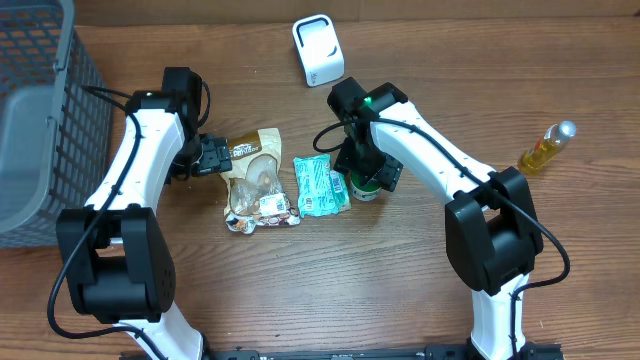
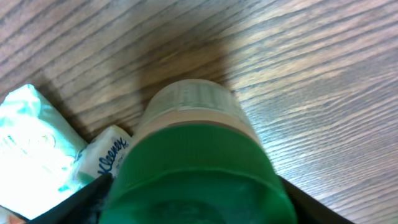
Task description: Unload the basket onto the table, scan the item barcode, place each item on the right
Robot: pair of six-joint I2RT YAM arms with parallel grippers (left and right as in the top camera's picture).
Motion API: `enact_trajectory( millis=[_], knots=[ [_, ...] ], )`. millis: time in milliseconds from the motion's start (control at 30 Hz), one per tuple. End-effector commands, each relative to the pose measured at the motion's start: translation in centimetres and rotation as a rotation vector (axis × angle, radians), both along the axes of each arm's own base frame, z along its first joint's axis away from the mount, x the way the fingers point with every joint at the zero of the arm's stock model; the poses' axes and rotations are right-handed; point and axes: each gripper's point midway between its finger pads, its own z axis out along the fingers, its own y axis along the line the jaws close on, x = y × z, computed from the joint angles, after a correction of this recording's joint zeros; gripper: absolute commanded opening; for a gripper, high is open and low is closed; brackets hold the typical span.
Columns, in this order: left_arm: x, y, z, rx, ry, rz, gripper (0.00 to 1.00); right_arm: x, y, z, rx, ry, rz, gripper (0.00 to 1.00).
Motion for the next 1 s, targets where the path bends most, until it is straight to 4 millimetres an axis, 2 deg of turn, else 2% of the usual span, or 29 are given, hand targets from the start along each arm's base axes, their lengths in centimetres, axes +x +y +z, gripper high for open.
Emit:
enact_trajectory(
  millis=[0, 33, 100, 567, 733, 967],
  knots=[
    [0.4, 0.3, 0.2, 0.01, -0.006, -0.015, 1.0, 0.4, -0.6, 0.0, -0.029, -0.021, -0.002, 0.72],
    [0.4, 0.3, 0.2, 0.01, -0.006, -0.015, 1.0, 0.4, -0.7, 0.0, -0.033, -0.023, -0.001, 0.67],
    [0.4, 0.3, 0.2, 0.01, -0.006, -0.015, 1.0, 0.4, -0.7, 0.0, -0.033, -0.023, -0.001, 0.65],
    [0.4, 0.3, 0.2, 0.01, -0.006, -0.015, 1.0, 0.8, -1.3, 0.1, -0.066, -0.04, 0.03, 0.64],
    [0.4, 0.3, 0.2, 0.011, -0.006, -0.015, 1.0, 1.2, -1.0, 0.0, -0.057, -0.044, 0.204, 0.65],
    [0.4, 0.3, 0.2, 0.01, -0.006, -0.015, 1.0, 1.5, -0.8, 0.0, -0.053, -0.035, 0.546, 0.64]
  ],
)
